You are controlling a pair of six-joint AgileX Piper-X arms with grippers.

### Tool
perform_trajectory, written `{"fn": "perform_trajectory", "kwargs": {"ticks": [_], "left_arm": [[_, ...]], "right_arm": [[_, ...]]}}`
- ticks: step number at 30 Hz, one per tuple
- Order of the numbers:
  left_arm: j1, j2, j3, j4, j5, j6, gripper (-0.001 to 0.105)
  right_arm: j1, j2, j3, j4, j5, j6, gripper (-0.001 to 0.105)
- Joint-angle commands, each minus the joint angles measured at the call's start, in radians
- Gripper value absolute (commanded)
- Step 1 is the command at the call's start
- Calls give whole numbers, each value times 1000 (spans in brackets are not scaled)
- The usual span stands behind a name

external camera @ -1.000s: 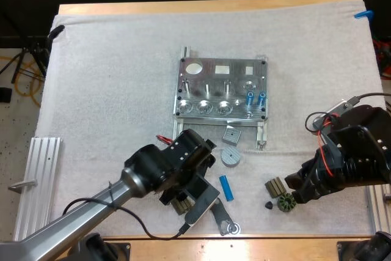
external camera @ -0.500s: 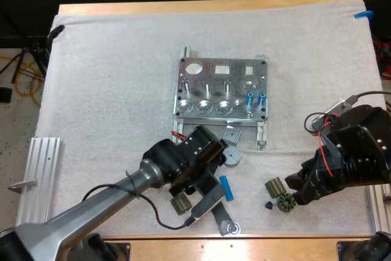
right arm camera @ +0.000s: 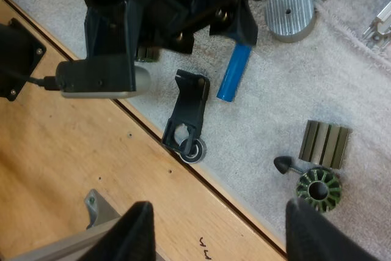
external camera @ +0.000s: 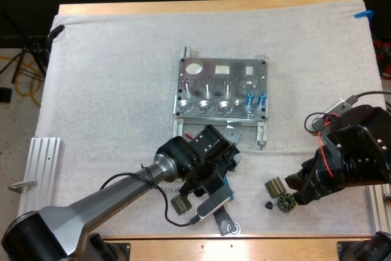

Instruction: Load cells from right to left

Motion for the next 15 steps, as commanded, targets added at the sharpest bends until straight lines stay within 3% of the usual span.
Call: {"fn": "perform_trajectory", "kwargs": {"ticks": [1, 15], "left_arm": [[-7, 7, -1, -1, 31, 9, 69], [-7, 122, -1, -73, 41, 118, 69]], "right_arm": [[1, -8, 1, 26, -11, -14, 48], [1, -8, 1, 8, -11, -16, 48]]}}
